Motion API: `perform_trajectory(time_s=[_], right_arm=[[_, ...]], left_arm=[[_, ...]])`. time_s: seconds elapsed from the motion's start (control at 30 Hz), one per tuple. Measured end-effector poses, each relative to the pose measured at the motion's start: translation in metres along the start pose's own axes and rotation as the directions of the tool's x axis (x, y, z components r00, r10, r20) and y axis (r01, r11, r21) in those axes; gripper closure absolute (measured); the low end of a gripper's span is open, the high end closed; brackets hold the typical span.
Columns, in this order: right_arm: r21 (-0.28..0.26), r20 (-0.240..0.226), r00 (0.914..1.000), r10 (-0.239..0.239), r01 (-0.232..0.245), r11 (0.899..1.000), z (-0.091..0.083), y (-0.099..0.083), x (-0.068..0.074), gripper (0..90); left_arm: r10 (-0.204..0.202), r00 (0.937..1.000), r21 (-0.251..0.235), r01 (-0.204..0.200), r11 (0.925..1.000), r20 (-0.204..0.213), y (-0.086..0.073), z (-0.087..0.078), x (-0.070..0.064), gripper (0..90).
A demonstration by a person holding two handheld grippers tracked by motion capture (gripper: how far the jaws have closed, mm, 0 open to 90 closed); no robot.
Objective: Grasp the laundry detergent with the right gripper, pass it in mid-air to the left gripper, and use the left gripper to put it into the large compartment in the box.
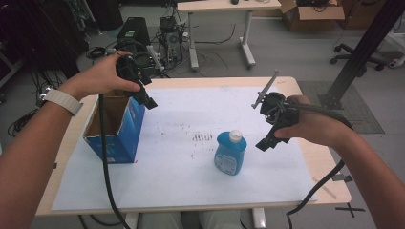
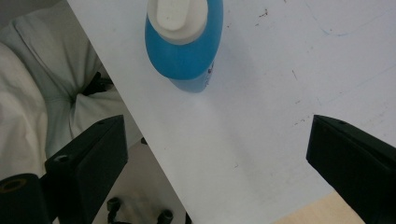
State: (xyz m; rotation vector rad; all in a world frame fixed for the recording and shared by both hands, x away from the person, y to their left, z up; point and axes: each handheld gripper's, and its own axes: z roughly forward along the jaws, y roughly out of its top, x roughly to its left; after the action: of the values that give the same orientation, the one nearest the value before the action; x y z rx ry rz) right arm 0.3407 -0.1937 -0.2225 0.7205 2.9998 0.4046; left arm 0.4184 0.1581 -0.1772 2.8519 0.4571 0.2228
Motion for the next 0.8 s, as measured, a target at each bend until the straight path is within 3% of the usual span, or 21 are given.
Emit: perform_trajectory(time_s=[0.57,0.8], right_arm=[[-0.010,0.014,0.9996,0.025,-0.025,1.000,-0.006,0.001,0.005,5.6],[0.000,0.003,0.9978,0.066,-0.066,0.998,-0.007,0.004,0.013,5.9]], left_arm=[[0.003,1.0000,-0.009,-0.003,1.0000,0.009,0.000,-0.002,-0.001,9.6],[0.010,0.9999,-0.022,-0.010,0.9997,0.005,-0.003,-0.003,-0.002,9.6]])
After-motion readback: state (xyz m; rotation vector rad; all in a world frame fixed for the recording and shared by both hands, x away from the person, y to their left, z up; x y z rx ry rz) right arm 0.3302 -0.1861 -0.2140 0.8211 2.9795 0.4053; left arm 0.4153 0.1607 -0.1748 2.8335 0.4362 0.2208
